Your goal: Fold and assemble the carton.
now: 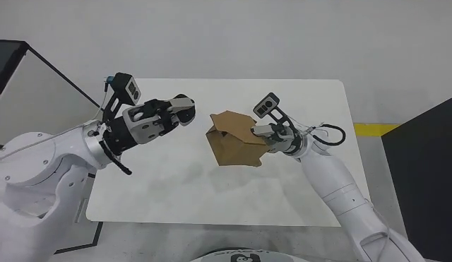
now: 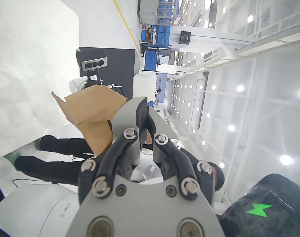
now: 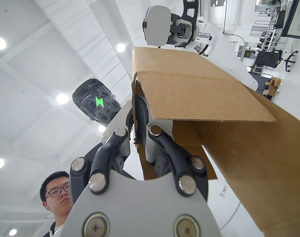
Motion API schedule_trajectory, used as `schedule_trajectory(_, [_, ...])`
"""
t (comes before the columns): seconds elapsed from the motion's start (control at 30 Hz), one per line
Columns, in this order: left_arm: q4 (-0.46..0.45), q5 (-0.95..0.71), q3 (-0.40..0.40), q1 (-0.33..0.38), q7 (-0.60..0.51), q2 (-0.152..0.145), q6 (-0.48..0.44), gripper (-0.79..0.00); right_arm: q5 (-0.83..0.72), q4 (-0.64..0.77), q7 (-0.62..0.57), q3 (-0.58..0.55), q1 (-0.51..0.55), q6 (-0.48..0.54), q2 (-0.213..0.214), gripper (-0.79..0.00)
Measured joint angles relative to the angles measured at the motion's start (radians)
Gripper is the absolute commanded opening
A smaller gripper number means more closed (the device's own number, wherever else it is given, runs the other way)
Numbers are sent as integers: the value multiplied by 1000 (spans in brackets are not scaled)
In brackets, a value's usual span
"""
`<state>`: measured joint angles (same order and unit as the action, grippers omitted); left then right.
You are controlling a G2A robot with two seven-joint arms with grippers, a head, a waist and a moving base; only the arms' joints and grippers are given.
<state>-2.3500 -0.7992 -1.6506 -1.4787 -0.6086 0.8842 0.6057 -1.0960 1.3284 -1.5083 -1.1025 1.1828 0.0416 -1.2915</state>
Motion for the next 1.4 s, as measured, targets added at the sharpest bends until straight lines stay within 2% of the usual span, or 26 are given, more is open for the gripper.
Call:
schedule_trajectory(0.4, [0,14,49,10,-64,-3,0,-785,-4,50,23,-49,38,27,9,-785])
schedule_trajectory(0.7, [0,13,145,25,-102,-1,-7,-785,1,63,38,-47,41,29,8,-785])
schedule_trajectory(1.2, [0,26,196,43,-88,-1,34,-785,-4,73,25,-36,50,36,5,-785])
schedule_trajectory(1.4, [1,56,277,59,-36,6,15,-785,-1,72,27,-33,52,39,4,-785])
